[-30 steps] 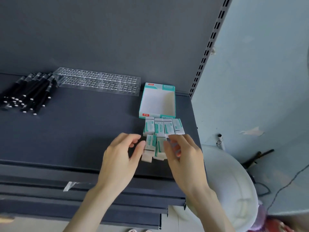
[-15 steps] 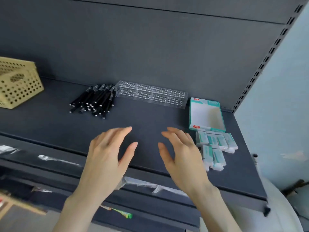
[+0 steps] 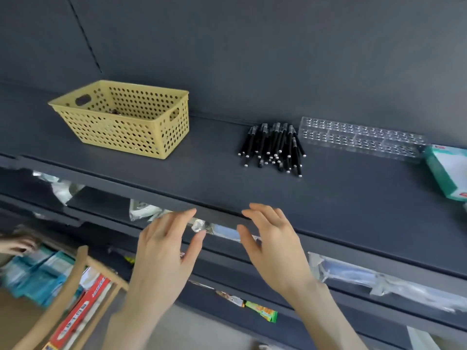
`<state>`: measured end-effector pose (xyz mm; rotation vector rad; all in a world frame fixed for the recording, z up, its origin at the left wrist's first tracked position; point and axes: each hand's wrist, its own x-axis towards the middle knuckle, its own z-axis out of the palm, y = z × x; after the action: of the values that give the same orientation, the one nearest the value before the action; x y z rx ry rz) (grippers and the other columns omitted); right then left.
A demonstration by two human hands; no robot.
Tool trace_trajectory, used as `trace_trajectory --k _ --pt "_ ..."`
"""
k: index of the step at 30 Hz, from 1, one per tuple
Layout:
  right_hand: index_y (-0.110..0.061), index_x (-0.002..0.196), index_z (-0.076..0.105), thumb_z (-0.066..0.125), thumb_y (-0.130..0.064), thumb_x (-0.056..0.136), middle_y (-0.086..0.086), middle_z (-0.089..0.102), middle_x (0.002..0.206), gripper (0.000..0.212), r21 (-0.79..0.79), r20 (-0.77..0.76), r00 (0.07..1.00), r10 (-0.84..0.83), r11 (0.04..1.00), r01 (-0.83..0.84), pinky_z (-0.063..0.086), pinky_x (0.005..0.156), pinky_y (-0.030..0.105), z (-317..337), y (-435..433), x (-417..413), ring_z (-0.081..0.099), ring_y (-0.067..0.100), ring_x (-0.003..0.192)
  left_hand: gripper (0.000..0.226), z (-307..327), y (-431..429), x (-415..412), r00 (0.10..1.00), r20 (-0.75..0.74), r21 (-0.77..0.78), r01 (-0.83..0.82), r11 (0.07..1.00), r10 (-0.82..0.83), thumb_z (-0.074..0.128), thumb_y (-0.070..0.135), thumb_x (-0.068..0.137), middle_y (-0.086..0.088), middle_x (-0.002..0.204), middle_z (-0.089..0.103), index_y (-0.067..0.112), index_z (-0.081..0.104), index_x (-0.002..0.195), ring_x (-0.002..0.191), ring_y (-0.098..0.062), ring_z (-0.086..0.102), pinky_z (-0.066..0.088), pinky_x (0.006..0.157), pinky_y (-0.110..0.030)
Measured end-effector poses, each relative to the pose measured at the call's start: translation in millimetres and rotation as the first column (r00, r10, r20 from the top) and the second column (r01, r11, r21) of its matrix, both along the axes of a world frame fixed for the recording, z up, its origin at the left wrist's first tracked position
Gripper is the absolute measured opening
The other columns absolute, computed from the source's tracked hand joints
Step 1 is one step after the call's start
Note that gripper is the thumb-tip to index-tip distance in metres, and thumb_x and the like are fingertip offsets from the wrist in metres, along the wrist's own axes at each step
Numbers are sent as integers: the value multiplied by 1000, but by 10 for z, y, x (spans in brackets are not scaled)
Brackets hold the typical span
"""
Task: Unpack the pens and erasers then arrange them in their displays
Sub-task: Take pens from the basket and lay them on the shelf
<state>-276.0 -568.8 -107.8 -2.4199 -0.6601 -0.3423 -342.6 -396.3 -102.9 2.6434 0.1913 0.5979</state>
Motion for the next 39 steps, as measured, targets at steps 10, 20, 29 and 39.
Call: trace_trajectory --k 10,20,29,39 --pt "-10 114 64 62 -22 90 2 60 121 28 20 53 999 6 1000 -7 44 78 27 282 1089 759 55 24 100 34 323 1111 741 989 145 60 32 998 -40 61 25 85 -5 105 65 8 63 114 92 -28 62 47 82 -45" --pt "-10 110 65 61 -20 90 -1 61 115 23 96 117 991 67 992 -79 38 88 22 725 2144 1605 55 21 104 33 683 2213 1564 968 244 -3 59 998 -56 58 29 88 -2 106 60 9 64 114 79 -18 54 52 74 -49" --pt "-21 120 58 51 -34 93 -9 55 121 30 -121 9 997 76 990 -75 43 88 28 850 2838 2128 50 13 110 40 810 3143 2392 955 -143 -38 258 965 -261 54 43 89 13 121 59 26 57 125 107 -3 54 41 92 -22" --pt "-14 115 55 56 -40 91 0 55 116 35 -519 -393 914 -98 845 -132 40 86 30 779 3211 2534 50 18 109 50 720 3501 3145 554 -648 -70 640 765 -523 52 53 89 12 131 53 27 47 131 112 -4 51 43 99 -27"
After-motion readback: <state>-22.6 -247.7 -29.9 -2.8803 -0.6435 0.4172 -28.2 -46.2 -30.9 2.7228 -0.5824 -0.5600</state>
